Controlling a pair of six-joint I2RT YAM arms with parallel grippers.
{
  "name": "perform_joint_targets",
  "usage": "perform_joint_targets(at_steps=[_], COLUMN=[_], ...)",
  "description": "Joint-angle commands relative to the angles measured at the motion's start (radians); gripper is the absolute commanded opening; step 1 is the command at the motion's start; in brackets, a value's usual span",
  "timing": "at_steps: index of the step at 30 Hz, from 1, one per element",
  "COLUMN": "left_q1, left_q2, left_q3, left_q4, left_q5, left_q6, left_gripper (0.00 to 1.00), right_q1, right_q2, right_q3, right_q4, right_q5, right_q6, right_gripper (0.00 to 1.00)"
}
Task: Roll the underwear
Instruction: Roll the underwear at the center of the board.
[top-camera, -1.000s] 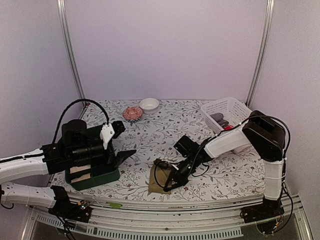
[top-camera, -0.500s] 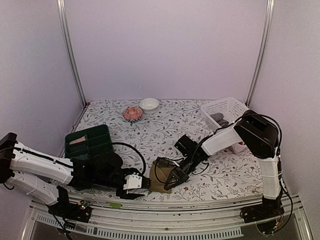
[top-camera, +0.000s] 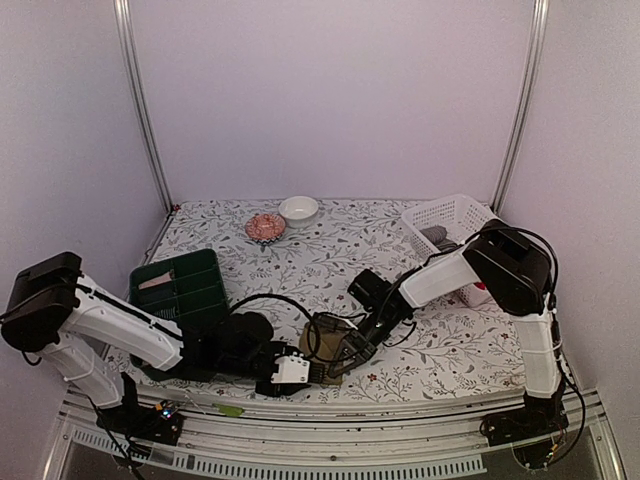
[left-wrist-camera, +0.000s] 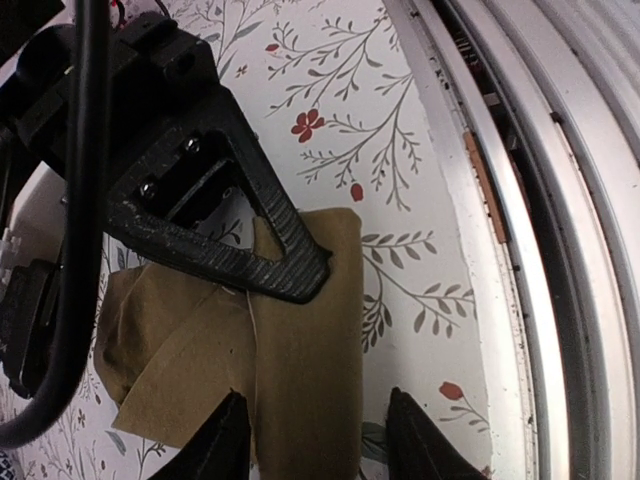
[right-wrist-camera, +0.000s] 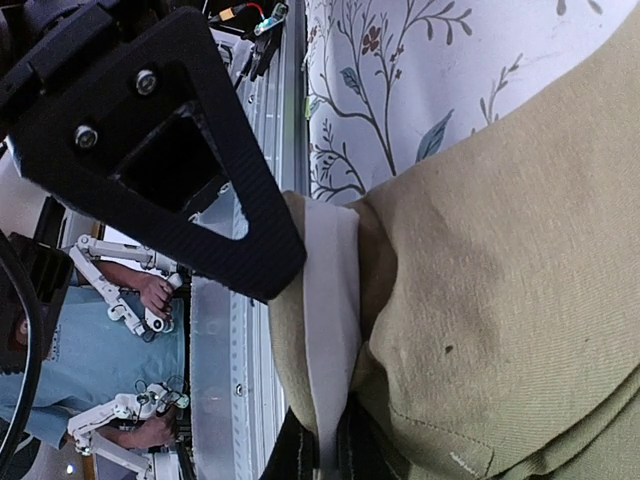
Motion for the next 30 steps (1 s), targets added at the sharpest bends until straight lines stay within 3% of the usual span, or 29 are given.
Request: perform_joint_targets(at_steps=[1,7,12,15,21,30], left_q1=[-0.016,-0.004,0.019,0.039,0.104,0.235], left_q2=[0.043,0.086,0.071,0.075,0.111,0.232], left_q3=[0.037,0.1,0.102,0.11,0.168,0.3], left_q4=[0.044,-0.103,-0.168,-0.198,-0.265,-0.418], left_q5=[-0.016,0.041,0.114,0.156,0.271,0.555], left_q6=[0.037,-0.027,-0.071,-0.082,-0.116,-0.156], left_gripper=[0.44,0.13,0.05,0.02,0.0,0.0], right_q1=[-0.005,-0.005,-0.015,-0.039,-0.08,-0.058], right_q2=[0.087,0.054,-0.037,-0.127,-0.395,-0.828], right_q3=[-0.019,-0.027,-0.07,-0.112,-0.278,-0.448], right_q4=[-0.045,-0.025,0.034,0.08,0.215,0.258], right_q5=[0.075,0.1,0.178,0.267,0.494,0.881], right_q6=[-0.009,-0.016,-0.014,0.005,0.044,0.055], right_gripper=[0.0,0.0,0.2,0.31,0.35,0.46])
